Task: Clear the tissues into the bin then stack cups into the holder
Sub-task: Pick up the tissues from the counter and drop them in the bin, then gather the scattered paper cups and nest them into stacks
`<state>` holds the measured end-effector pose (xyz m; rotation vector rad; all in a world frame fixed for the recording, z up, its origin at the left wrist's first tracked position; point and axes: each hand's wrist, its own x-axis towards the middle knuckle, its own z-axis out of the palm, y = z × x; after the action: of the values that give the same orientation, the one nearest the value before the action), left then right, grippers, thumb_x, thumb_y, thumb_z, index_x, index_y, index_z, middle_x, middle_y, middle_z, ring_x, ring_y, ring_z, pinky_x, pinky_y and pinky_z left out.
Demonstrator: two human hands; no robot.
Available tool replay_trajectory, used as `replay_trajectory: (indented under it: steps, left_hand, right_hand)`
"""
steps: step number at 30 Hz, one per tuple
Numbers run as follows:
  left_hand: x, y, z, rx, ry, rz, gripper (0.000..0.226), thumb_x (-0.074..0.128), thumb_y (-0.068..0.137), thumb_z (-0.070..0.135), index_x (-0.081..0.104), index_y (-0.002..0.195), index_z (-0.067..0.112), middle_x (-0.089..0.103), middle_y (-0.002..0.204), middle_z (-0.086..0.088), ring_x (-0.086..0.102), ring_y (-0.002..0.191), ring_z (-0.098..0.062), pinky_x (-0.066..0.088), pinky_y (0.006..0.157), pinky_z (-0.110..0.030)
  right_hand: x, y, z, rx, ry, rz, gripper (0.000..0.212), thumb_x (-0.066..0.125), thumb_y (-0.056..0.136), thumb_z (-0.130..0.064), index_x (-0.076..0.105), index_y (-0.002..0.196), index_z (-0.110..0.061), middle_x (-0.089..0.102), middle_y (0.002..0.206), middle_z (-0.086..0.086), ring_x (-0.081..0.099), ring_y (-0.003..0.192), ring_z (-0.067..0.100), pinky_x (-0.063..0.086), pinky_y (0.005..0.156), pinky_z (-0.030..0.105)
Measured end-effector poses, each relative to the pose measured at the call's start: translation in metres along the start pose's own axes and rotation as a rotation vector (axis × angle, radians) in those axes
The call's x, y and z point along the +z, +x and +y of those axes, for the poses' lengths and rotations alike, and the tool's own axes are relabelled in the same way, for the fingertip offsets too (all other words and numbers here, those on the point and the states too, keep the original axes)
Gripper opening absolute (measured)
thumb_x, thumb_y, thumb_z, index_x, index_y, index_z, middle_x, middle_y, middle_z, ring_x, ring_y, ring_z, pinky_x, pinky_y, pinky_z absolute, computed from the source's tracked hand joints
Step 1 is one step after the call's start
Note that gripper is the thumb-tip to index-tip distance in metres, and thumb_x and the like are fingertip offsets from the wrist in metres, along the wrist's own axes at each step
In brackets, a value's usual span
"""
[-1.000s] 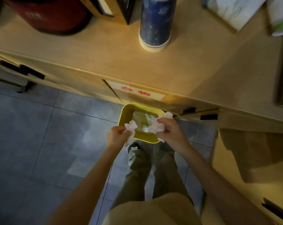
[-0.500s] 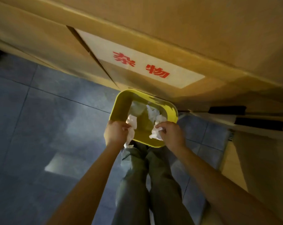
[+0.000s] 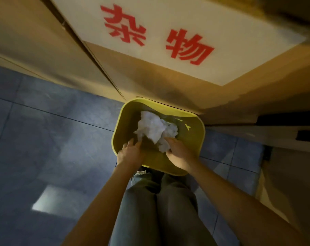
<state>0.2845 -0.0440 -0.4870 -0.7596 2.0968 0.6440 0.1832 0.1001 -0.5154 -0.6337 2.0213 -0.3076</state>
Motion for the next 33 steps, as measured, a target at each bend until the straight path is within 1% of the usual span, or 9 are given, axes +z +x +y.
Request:
replay_trajectory:
  steps: [4,8,10,14,17,21,24,27,33]
  left_hand:
    - [-0.027,-0.028,0.008,0.023,0.02,0.015,0.047,0.047,0.091,0.023,0.035,0.136,0.016,0.04,0.141,-0.011,0.037,0.128,-0.031,0.038,0.1,-0.044]
    - [-0.067,-0.071,0.024,0.034,-0.043,0.073,0.039,0.047,0.09,0.023,0.046,0.127,0.009,0.05,0.131,-0.014,0.045,0.121,-0.032,0.04,0.097,-0.043]
    - [-0.091,-0.095,0.034,0.062,-0.117,0.113,0.036,0.048,0.09,0.024,0.05,0.122,0.008,0.056,0.124,-0.017,0.051,0.114,-0.033,0.043,0.091,-0.041]
    - [-0.146,-0.144,0.059,0.129,-0.216,0.196,0.021,0.045,0.09,0.022,0.058,0.092,0.006,0.063,0.093,-0.02,0.059,0.088,-0.033,0.041,0.069,-0.032]
    - [-0.188,-0.183,0.076,0.188,-0.253,0.279,0.026,0.047,0.09,0.022,0.064,0.096,0.004,0.067,0.097,-0.02,0.06,0.088,-0.034,0.044,0.07,-0.034]
    - [-0.241,-0.224,0.096,0.325,-0.236,0.379,0.021,0.054,0.086,0.025,0.067,0.093,0.011,0.07,0.1,-0.015,0.061,0.096,-0.034,0.048,0.075,-0.038]
    - [-0.278,-0.247,0.116,0.442,-0.224,0.466,0.017,0.055,0.084,0.021,0.067,0.087,0.009,0.071,0.09,-0.019,0.063,0.089,-0.036,0.051,0.074,-0.042]
    - [-0.31,-0.266,0.14,0.523,-0.254,0.569,0.015,0.056,0.083,0.018,0.067,0.081,0.008,0.071,0.079,-0.018,0.064,0.079,-0.035,0.051,0.068,-0.042]
    - [-0.365,-0.293,0.191,0.66,-0.315,0.857,0.01,0.057,0.084,0.014,0.064,0.079,0.008,0.068,0.078,-0.011,0.061,0.071,-0.025,0.042,0.063,-0.03]
  right_hand:
    - [-0.029,-0.028,-0.015,0.034,0.067,0.081,0.049,0.051,0.09,-0.017,0.037,0.136,-0.011,0.052,0.135,0.016,0.051,0.119,0.035,0.044,0.093,0.039]
    - [-0.076,-0.066,-0.045,0.044,0.121,0.149,0.049,0.048,0.09,-0.016,0.037,0.137,-0.011,0.05,0.136,0.018,0.051,0.118,0.037,0.046,0.093,0.046]
    - [-0.102,-0.09,-0.063,0.023,0.155,0.183,0.045,0.047,0.091,-0.017,0.04,0.135,-0.01,0.055,0.129,0.019,0.055,0.11,0.037,0.048,0.087,0.047]
    - [-0.151,-0.143,-0.104,-0.032,0.161,0.295,0.024,0.047,0.092,-0.018,0.058,0.109,-0.005,0.067,0.097,0.023,0.062,0.09,0.036,0.051,0.075,0.045]
    - [-0.187,-0.185,-0.136,-0.098,0.165,0.376,0.023,0.046,0.093,-0.019,0.061,0.086,-0.004,0.064,0.076,0.016,0.057,0.072,0.028,0.044,0.065,0.036]
    - [-0.233,-0.23,-0.166,-0.15,0.214,0.449,0.027,0.043,0.095,-0.027,0.052,0.072,-0.015,0.053,0.063,0.006,0.053,0.063,0.025,0.04,0.059,0.036]
    - [-0.267,-0.254,-0.183,-0.189,0.24,0.57,0.028,0.044,0.094,-0.025,0.058,0.077,-0.007,0.063,0.07,0.015,0.059,0.068,0.031,0.049,0.065,0.043]
    - [-0.301,-0.268,-0.191,-0.217,0.246,0.725,0.026,0.048,0.094,-0.023,0.061,0.083,-0.003,0.067,0.072,0.02,0.062,0.07,0.035,0.05,0.066,0.045]
    - [-0.367,-0.286,-0.19,-0.219,0.368,0.905,0.017,0.052,0.092,-0.025,0.063,0.085,-0.014,0.067,0.065,0.014,0.062,0.062,0.03,0.053,0.063,0.045]
